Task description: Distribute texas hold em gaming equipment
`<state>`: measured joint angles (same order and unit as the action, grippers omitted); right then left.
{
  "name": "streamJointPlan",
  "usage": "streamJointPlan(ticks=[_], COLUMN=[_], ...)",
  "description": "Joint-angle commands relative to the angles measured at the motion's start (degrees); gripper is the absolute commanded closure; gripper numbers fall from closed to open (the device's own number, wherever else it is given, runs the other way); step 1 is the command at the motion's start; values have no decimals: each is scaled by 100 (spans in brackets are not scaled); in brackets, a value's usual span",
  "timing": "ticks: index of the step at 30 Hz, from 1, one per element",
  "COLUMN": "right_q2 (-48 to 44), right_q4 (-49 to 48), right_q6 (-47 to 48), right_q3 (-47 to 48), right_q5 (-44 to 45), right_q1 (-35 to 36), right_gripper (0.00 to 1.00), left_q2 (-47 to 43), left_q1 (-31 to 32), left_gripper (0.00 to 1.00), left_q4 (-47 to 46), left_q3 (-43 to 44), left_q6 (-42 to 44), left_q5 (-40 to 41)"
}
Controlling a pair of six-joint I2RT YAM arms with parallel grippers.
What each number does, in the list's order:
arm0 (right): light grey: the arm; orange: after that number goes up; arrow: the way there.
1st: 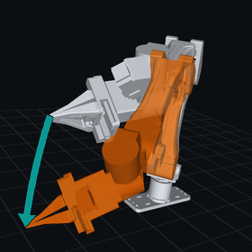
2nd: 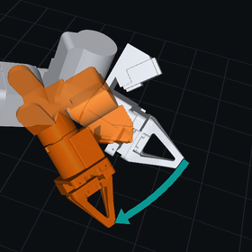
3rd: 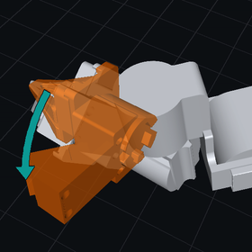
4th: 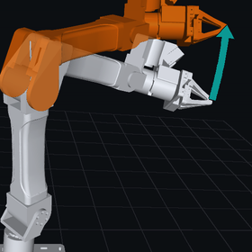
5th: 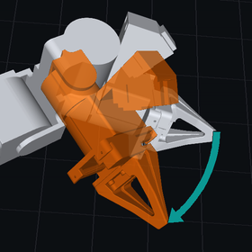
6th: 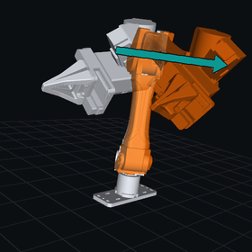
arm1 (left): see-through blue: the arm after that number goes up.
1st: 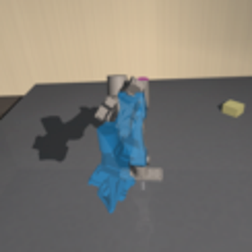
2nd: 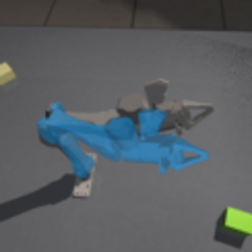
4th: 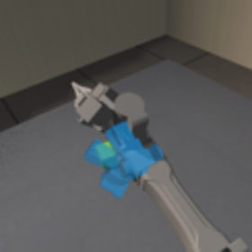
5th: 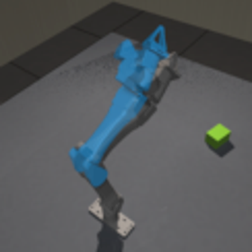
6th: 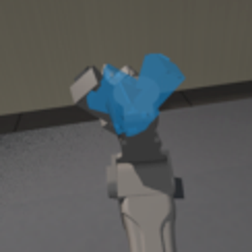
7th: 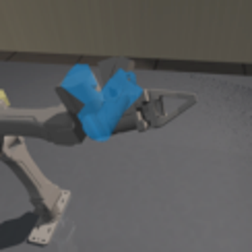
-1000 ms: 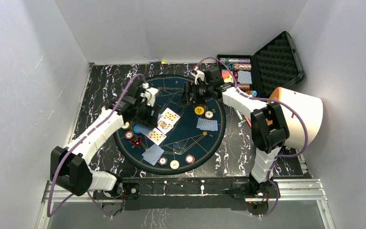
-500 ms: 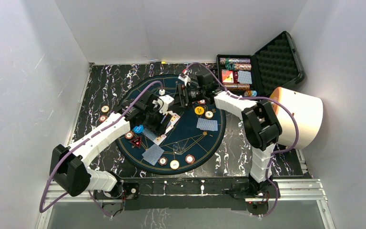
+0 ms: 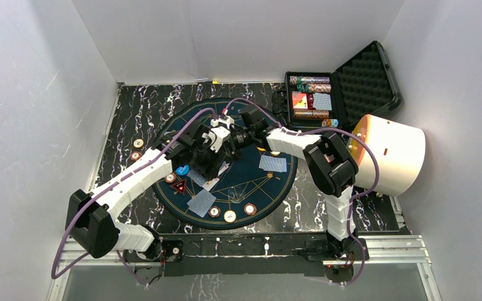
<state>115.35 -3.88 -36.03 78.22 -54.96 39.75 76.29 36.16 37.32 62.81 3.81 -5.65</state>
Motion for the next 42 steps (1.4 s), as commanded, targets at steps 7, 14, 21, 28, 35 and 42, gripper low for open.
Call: streamJointPlan(ticks=[7,14,21,28,35,42], right_q2=[-73,-364,-376,-575,-612,-325], right_q4=[1036,876,911,457,57,137], right_q6=[854,791,793,613,380,347], right_q3=[584,385,406,194,18,119], right_q5=[641,655,586,242,132,264], right_q1=[-33,-202,-283,-318,-204,119], right_gripper=[10,16,22,11,8,8], left_q2=[-178,-141,-99,-134,-86,-115], left_q1=[31,32,31,32,31,31], left_gripper=[100,100,100,100,100,100], left_q4=[36,9,-47,-49,-32,-39], left_q3=[7,-65,-101,-155,-146,-97], left_q6=[-40,-67,-77,-101,-102,-116], left_q5=[-112,-153,-203,-241,-287,-305])
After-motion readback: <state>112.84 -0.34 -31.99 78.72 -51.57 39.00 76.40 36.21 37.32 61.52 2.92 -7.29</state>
